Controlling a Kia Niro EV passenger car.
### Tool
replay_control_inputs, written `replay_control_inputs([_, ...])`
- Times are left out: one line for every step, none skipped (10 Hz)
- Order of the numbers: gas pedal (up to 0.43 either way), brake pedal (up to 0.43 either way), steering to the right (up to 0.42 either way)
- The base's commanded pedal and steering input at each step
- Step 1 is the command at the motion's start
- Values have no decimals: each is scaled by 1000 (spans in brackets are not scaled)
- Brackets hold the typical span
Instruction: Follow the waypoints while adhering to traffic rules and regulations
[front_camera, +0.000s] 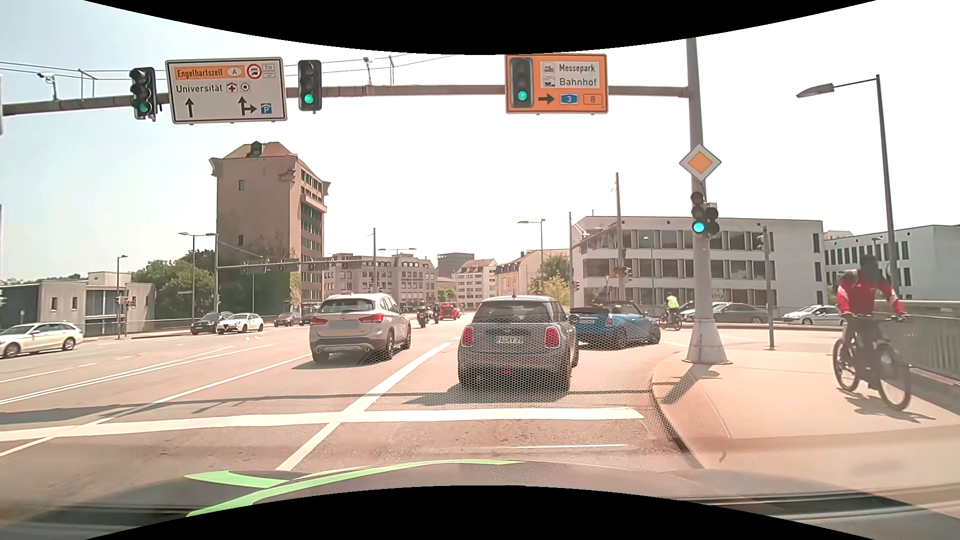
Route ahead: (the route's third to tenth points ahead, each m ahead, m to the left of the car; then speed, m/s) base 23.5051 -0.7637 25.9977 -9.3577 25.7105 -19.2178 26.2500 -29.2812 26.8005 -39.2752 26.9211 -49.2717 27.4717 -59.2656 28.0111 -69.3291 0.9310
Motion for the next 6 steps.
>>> replay_control_inputs([0, 12, 6])
replay_control_inputs([0, 0, 6])
replay_control_inputs([0, 0, 6])
replay_control_inputs([0, 0, 6])
replay_control_inputs([0, 0, 6])
replay_control_inputs([47, 0, 6])
